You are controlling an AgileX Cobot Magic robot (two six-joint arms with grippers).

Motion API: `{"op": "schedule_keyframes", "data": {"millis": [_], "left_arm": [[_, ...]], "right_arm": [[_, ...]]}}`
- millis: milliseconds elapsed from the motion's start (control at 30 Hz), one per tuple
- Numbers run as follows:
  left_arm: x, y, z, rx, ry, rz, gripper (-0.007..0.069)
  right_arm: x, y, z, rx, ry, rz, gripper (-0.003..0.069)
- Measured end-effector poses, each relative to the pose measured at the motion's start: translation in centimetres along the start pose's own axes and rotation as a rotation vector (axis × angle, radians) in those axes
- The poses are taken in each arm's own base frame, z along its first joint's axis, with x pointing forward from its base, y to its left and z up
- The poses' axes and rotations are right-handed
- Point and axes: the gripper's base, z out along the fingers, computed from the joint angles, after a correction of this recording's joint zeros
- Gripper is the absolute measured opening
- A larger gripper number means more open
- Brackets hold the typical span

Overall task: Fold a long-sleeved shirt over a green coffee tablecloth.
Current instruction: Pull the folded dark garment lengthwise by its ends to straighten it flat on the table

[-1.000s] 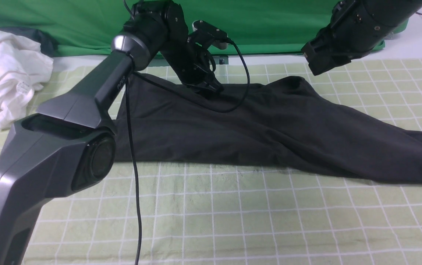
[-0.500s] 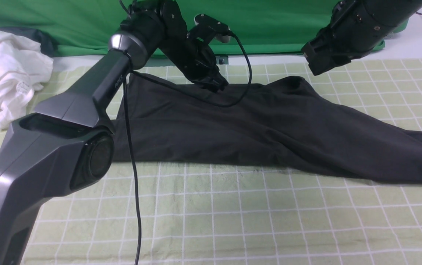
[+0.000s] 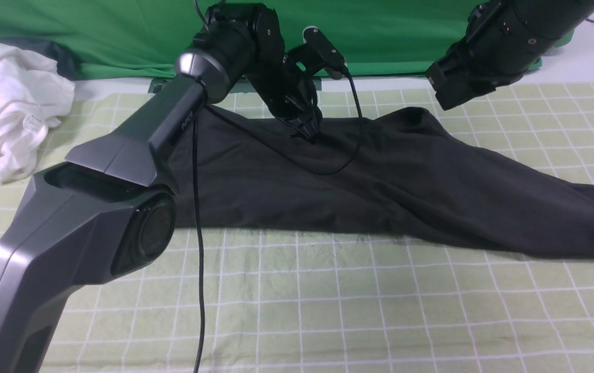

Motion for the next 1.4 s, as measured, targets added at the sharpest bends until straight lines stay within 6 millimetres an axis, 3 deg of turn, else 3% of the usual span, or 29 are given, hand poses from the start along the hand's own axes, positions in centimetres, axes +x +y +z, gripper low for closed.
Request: {"op": "schedule_keyframes", "data": {"millis": [167,467,800,1400], "left_arm": [[0.1,0.2,0.0,-0.021,0.009,0.047,0.0375],[0.5,0.1,1.3,-0.021,0.010,0.071,0.0295],[0.5,-0.1,1.4,-0.001,0.011,0.066,0.0024],[-0.4,1.8,0.5,-0.143,-0.120,-0.099,0.0016]], "right_arm": [[0.0,0.0,0.0,0.000,0.001,0.000,0.0124],[0.1,0.0,0.0,-0.001,0.006,0.001,0.0124],[0.1,0.0,0.0,-0.004,0.015,0.003,0.0124],[0.2,0.0,0.0,-0.005,0.018,0.003,0.0124]]}}
